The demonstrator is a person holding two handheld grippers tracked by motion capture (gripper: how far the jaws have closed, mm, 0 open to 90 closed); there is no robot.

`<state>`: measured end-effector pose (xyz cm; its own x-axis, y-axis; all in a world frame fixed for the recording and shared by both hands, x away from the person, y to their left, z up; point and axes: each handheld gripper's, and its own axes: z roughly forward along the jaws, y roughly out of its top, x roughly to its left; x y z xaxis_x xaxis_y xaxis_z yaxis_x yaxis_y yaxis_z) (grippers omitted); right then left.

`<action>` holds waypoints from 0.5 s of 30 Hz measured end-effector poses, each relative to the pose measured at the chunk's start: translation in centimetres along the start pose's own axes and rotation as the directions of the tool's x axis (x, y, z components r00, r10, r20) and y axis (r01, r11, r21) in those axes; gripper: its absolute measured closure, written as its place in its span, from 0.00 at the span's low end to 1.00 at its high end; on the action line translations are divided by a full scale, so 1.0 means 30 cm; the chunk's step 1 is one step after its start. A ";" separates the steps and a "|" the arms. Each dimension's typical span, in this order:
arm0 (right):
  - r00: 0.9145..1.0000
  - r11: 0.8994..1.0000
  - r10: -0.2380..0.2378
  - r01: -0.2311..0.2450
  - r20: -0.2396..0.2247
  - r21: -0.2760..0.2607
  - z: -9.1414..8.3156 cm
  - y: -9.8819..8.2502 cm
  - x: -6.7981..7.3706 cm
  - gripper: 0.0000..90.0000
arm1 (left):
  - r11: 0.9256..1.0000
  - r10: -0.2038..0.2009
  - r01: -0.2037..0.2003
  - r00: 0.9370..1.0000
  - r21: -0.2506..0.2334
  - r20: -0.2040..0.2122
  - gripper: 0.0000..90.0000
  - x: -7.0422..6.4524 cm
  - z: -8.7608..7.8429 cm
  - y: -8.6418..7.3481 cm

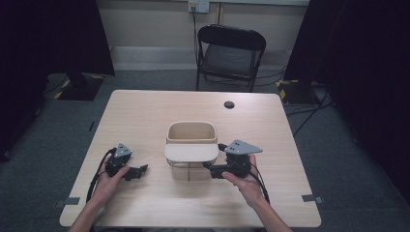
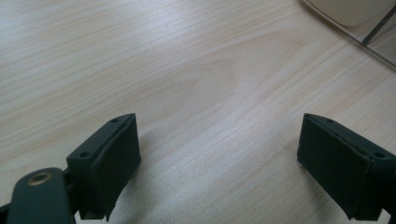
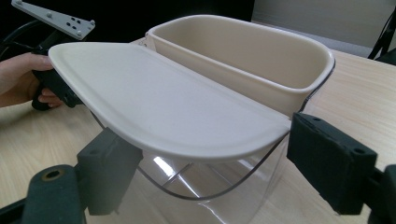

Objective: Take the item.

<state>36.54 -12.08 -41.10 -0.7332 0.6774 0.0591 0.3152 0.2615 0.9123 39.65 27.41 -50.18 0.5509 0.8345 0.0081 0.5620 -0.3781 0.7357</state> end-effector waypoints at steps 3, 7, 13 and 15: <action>1.000 1.000 0.000 0.000 -0.001 -0.001 0.000 0.001 -0.001 0.20 | 1.000 0.000 0.000 1.000 0.000 -0.001 0.14 0.000 0.000 0.000; 1.000 1.000 0.000 0.000 -0.002 0.000 0.000 0.003 -0.003 0.20 | 1.000 -0.001 0.001 1.000 -0.001 0.000 0.14 0.000 0.000 0.000; 1.000 1.000 0.000 0.000 -0.001 -0.005 -0.001 0.008 -0.004 0.21 | 1.000 0.000 0.000 1.000 0.000 0.001 0.14 0.000 0.000 0.000; 1.000 1.000 0.001 -0.001 -0.001 -0.005 0.000 0.009 -0.005 0.21 | 1.000 0.000 0.000 1.000 0.000 0.000 0.14 0.000 0.000 0.000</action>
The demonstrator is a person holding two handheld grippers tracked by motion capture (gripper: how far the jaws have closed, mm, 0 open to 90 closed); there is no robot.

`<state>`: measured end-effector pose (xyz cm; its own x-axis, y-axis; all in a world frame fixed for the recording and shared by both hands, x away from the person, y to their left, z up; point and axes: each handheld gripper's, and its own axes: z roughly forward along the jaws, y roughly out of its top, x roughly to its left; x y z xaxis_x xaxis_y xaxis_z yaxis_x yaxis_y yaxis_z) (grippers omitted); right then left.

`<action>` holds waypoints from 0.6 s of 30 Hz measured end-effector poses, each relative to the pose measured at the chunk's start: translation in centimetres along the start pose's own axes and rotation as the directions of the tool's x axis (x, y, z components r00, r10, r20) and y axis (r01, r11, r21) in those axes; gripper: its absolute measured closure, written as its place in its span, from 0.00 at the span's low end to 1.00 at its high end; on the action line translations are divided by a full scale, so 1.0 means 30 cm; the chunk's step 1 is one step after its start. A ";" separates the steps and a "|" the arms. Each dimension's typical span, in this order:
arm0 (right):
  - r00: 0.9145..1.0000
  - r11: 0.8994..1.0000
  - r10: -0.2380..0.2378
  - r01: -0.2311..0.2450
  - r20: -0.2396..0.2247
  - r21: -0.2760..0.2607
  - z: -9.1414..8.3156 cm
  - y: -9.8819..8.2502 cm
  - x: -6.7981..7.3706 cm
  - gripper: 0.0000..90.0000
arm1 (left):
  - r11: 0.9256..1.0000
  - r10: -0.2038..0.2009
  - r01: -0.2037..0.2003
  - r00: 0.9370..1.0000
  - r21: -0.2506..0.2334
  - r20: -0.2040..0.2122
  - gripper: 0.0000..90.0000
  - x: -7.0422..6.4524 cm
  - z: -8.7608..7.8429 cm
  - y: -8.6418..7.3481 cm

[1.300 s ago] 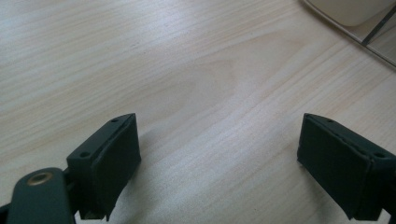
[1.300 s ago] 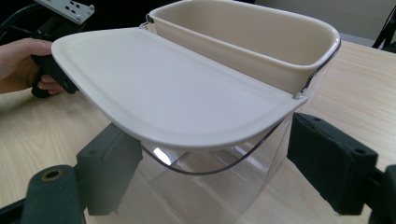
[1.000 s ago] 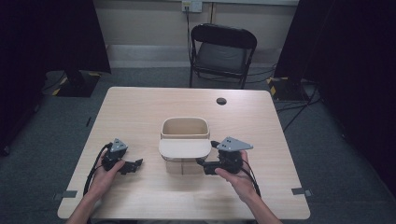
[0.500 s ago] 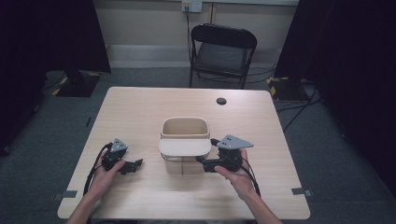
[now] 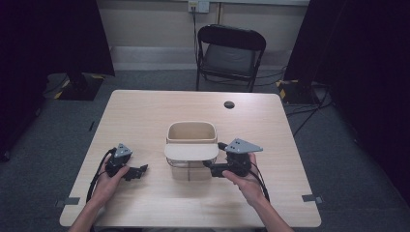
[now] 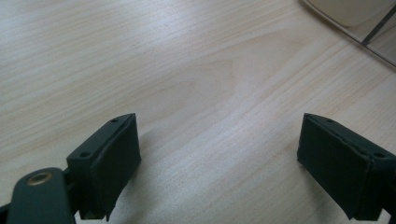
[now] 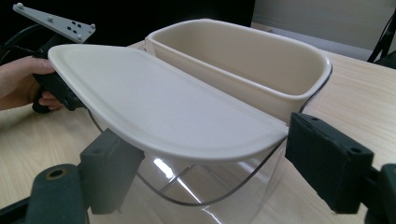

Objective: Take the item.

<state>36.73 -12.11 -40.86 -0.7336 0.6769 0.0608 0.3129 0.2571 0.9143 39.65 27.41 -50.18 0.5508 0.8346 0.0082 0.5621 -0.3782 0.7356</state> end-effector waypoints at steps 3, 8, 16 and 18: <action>1.000 1.000 0.002 -0.002 0.002 0.001 0.001 -0.001 -0.002 0.21 | 1.000 0.000 0.000 1.000 -0.001 0.001 0.14 0.000 0.000 0.000; 1.000 1.000 0.002 -0.002 0.001 -0.004 0.003 0.001 -0.003 0.21 | 1.000 0.000 0.000 1.000 0.000 0.000 0.14 0.000 0.000 0.000; 1.000 1.000 0.002 -0.002 0.003 -0.011 0.002 0.007 -0.004 0.22 | 1.000 0.000 0.000 1.000 0.000 0.000 0.14 0.000 0.000 0.000; 1.000 1.000 0.003 -0.003 0.002 -0.015 0.002 0.010 -0.004 0.22 | 1.000 0.000 0.000 1.000 -0.001 0.001 0.14 0.000 0.000 0.000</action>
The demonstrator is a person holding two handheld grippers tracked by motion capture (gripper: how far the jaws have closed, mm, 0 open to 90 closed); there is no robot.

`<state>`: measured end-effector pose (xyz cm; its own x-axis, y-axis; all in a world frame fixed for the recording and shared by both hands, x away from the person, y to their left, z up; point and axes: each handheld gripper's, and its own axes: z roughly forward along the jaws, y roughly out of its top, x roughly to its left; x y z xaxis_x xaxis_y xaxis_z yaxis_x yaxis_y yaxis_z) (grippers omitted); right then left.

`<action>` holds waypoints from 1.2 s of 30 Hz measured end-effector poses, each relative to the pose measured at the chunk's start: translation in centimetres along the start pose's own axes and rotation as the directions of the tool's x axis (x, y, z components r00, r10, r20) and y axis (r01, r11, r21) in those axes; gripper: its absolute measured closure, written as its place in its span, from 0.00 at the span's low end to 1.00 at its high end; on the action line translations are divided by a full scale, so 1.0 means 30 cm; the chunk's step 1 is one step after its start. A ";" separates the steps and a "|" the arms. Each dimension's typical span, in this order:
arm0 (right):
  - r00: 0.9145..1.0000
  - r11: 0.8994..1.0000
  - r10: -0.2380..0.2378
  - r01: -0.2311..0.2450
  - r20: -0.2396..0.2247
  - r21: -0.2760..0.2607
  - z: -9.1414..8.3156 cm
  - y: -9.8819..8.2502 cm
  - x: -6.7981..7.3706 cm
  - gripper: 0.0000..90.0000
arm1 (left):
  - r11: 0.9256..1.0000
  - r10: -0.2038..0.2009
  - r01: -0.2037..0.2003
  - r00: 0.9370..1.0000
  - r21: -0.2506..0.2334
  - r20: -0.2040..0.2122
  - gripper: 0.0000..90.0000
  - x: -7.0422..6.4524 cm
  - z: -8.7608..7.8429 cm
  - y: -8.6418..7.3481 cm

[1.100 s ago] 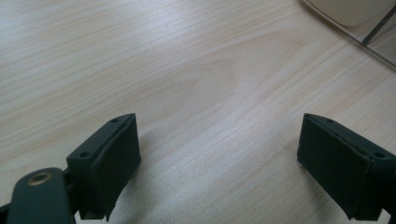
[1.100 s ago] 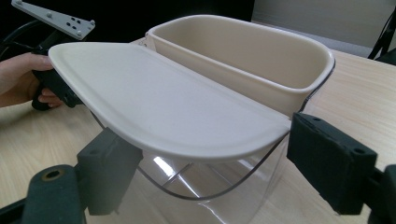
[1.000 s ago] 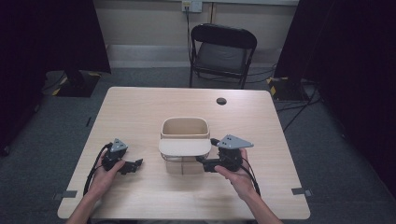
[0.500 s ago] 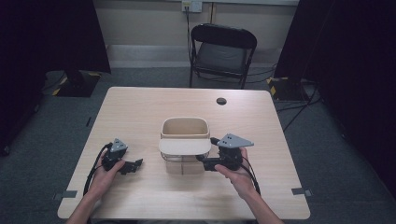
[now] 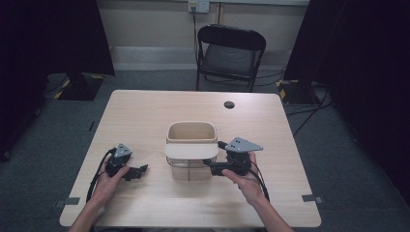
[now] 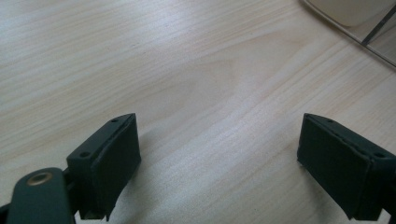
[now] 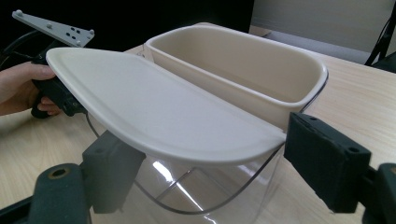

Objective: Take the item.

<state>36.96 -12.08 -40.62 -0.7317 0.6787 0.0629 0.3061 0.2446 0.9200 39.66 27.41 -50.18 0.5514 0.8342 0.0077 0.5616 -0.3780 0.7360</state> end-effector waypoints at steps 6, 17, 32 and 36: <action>1.000 1.000 -0.003 0.003 0.004 -0.002 0.003 0.006 -0.002 0.22 | 1.000 -0.001 0.001 1.000 0.000 0.000 0.14 0.000 0.000 0.000; 1.000 1.000 0.000 0.000 0.007 -0.005 0.006 0.012 -0.003 0.22 | 1.000 0.000 0.000 1.000 0.000 -0.001 0.14 0.000 0.000 0.000; 1.000 1.000 -0.007 0.007 -0.005 -0.013 0.014 0.031 0.000 0.26 | 1.000 -0.001 0.001 1.000 0.001 -0.002 0.14 0.000 0.000 0.000; 1.000 1.000 -0.002 0.002 -0.014 -0.012 0.016 0.032 -0.002 0.27 | 1.000 -0.001 0.001 1.000 0.001 -0.002 0.14 0.000 0.000 0.000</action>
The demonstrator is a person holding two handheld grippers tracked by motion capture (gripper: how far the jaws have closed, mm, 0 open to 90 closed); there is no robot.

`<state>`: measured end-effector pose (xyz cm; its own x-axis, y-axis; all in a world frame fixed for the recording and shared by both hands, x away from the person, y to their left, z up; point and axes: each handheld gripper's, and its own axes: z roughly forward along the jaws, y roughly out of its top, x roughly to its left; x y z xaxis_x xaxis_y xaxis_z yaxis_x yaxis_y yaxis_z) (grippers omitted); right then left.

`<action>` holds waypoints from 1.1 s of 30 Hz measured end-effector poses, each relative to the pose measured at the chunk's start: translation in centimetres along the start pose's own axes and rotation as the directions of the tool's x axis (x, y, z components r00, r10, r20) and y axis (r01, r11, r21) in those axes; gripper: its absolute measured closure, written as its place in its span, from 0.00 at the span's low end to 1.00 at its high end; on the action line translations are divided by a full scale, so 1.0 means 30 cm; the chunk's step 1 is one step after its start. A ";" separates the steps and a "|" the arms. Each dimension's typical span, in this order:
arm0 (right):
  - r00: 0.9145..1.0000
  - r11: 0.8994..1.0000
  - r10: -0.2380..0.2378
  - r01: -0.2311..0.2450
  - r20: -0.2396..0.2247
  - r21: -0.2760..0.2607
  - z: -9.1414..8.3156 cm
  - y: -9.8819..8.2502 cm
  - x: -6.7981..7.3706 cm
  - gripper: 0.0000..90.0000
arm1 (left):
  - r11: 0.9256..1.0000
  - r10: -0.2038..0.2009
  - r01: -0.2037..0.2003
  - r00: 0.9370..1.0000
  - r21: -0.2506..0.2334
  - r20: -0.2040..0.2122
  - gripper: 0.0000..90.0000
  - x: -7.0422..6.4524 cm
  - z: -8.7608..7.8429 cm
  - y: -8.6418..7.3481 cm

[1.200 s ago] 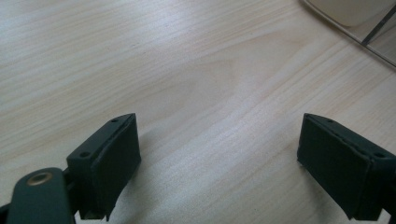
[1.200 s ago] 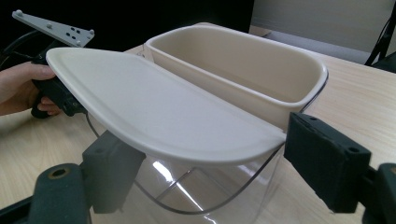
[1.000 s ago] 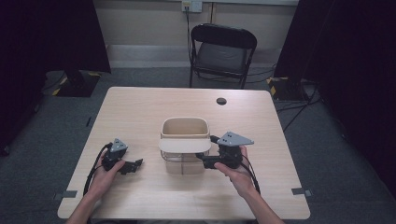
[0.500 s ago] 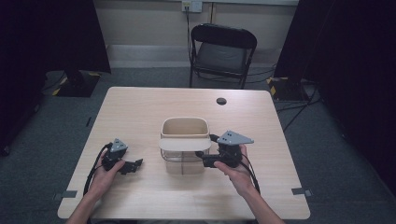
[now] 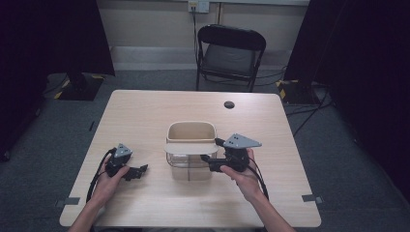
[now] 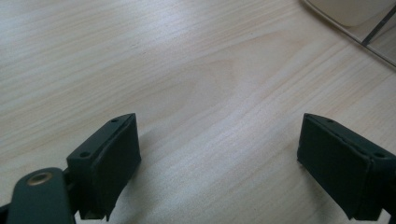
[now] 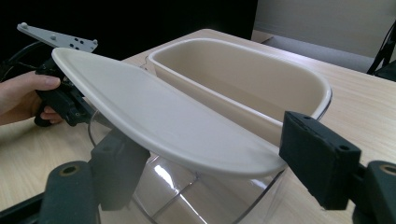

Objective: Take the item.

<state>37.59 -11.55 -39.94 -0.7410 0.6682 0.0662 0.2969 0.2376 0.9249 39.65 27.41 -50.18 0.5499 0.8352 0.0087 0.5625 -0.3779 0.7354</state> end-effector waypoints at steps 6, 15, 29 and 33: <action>1.000 1.000 0.009 -0.009 -0.003 -0.001 0.000 0.001 -0.003 0.28 | 1.000 0.000 0.000 1.000 0.000 0.000 0.14 0.000 0.000 0.000; 1.000 1.000 0.021 -0.021 -0.011 -0.006 0.001 0.009 -0.007 0.31 | 1.000 0.000 0.000 1.000 0.000 0.000 0.14 0.000 0.000 0.000; 0.999 1.000 0.026 -0.026 -0.025 -0.010 0.005 0.023 -0.012 0.37 | 1.000 0.000 0.000 1.000 0.000 0.000 0.14 0.000 0.000 0.000; 0.999 1.000 0.028 -0.028 -0.031 -0.010 0.006 0.027 -0.016 0.38 | 1.000 0.000 0.000 1.000 0.000 0.000 0.14 0.000 0.000 0.000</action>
<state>38.29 -11.56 -39.28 -0.7511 0.6520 0.1035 0.3114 0.2116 0.9264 39.64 27.41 -50.18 0.5500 0.8351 0.0084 0.5625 -0.3779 0.7354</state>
